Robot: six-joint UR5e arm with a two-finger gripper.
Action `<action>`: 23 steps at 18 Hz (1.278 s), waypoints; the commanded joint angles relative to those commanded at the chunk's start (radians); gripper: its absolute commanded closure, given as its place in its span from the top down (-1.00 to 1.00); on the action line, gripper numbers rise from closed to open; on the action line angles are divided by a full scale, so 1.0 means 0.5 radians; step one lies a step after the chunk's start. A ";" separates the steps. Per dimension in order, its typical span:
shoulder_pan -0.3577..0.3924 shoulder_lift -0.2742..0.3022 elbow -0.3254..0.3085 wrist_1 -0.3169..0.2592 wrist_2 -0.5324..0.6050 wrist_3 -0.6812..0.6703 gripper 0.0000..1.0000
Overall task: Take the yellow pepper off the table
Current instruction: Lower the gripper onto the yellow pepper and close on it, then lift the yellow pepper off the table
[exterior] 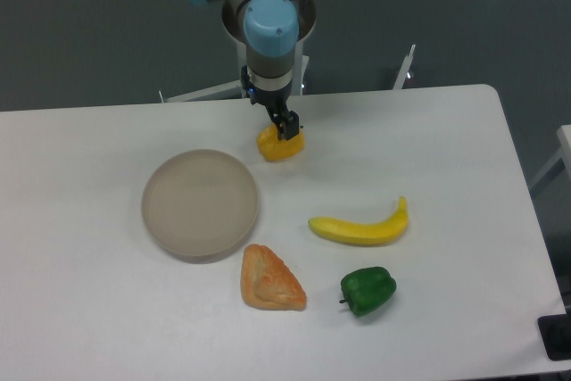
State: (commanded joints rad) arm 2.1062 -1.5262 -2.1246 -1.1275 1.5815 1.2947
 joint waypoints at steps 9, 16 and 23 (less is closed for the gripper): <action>0.000 -0.117 -0.080 0.160 0.095 -0.006 1.00; 0.000 -0.154 -0.046 0.181 0.104 -0.003 -0.34; 0.110 -0.150 0.401 -0.232 0.104 0.012 -0.38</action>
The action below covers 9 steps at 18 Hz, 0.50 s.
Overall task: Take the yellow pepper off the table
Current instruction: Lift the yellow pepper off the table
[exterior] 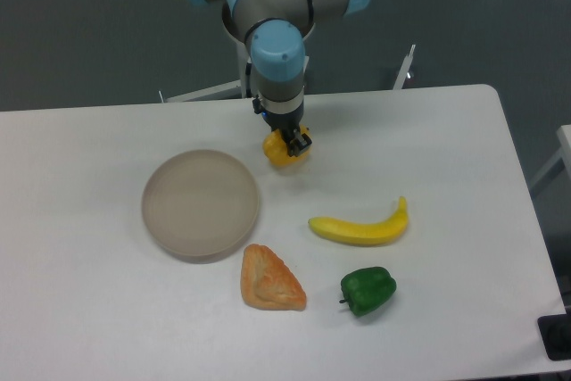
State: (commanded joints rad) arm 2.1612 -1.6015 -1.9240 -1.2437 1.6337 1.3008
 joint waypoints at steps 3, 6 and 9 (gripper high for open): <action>0.077 -0.024 0.181 -0.077 0.000 0.000 -0.38; 0.166 -0.153 0.396 -0.077 -0.003 0.012 -0.43; 0.197 -0.264 0.525 -0.077 -0.003 0.015 -0.44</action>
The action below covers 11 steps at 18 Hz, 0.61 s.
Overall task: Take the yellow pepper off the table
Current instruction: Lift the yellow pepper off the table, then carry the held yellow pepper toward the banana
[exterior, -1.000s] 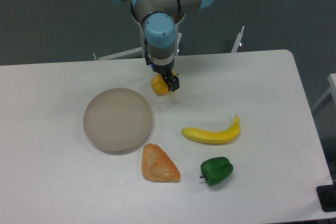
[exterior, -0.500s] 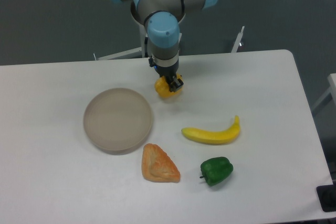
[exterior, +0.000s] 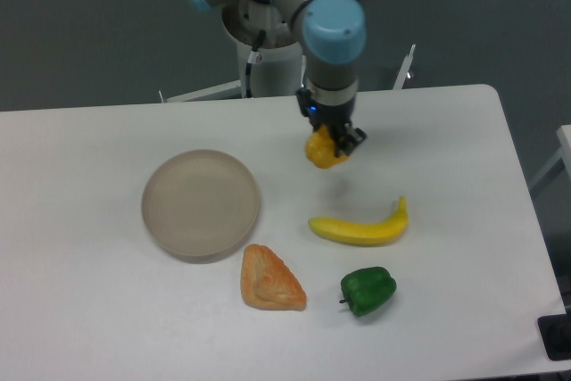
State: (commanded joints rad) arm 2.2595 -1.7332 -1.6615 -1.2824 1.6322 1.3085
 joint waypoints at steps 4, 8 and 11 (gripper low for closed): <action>0.031 -0.150 0.141 0.003 0.000 0.000 -0.43; 0.034 -0.285 0.258 0.003 -0.034 0.186 -0.41; 0.058 -0.295 0.316 0.000 -0.089 0.285 -0.43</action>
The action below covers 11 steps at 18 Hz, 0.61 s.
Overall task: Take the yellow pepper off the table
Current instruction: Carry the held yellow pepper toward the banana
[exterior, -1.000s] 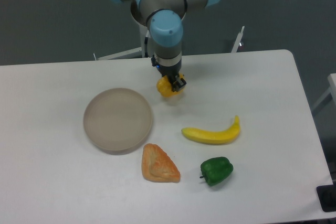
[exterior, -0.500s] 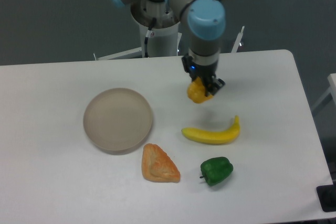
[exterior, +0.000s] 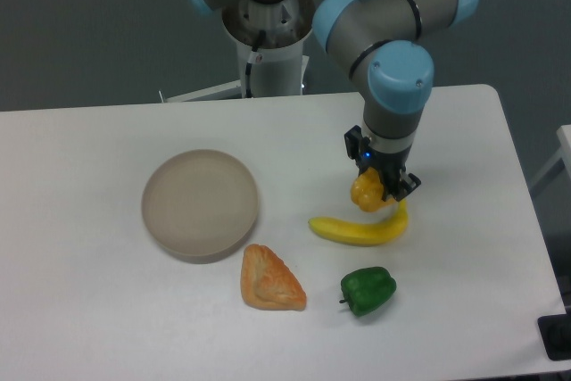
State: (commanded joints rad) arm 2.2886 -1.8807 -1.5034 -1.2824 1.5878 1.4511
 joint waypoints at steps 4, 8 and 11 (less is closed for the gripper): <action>0.031 0.000 0.025 0.000 -0.065 0.077 -0.44; 0.046 0.000 0.037 0.000 -0.108 0.086 -0.44; 0.043 0.003 0.037 0.000 -0.108 0.086 -0.44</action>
State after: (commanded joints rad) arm 2.3102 -1.8791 -1.4849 -1.2824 1.5340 1.4941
